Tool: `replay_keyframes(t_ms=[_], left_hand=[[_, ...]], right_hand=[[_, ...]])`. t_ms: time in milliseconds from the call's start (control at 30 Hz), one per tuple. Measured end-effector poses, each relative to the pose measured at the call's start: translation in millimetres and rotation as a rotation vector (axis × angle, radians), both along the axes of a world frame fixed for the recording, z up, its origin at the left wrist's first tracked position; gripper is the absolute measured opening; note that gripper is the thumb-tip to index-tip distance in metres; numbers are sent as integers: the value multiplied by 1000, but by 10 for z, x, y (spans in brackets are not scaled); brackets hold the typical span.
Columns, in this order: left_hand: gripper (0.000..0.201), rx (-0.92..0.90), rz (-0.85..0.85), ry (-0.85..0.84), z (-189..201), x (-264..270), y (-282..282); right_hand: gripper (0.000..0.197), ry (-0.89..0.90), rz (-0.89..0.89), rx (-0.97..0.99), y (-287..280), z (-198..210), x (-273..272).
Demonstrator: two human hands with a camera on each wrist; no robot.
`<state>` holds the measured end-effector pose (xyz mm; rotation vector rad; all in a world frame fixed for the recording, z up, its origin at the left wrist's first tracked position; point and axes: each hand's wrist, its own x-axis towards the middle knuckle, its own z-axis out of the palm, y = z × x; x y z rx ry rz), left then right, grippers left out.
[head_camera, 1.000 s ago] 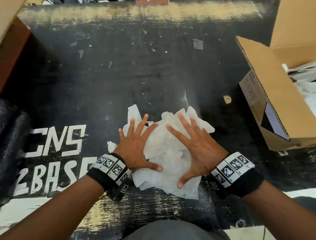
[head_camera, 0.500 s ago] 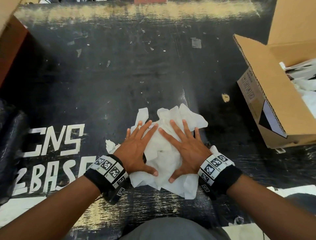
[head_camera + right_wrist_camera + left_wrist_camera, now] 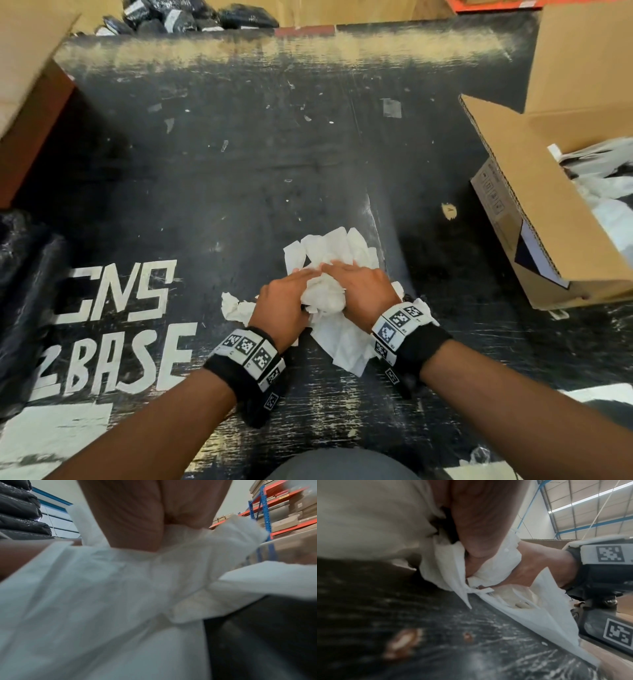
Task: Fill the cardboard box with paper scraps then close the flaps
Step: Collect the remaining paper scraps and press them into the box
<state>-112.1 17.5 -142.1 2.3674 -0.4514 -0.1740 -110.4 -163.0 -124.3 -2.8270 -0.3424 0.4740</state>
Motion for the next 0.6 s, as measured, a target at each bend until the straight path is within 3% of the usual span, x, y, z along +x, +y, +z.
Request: replay_keyframes(t_ms=[200, 333, 600], left_hand=[[40, 2, 42, -60, -53, 15, -24], [46, -104, 54, -75, -17, 5, 19], [50, -194, 45, -352, 238, 142, 116]], right_hand=[[35, -59, -9, -61, 83, 76, 58], [38, -101, -85, 50, 118, 88, 12], [45, -377, -95, 93, 177, 332, 89]])
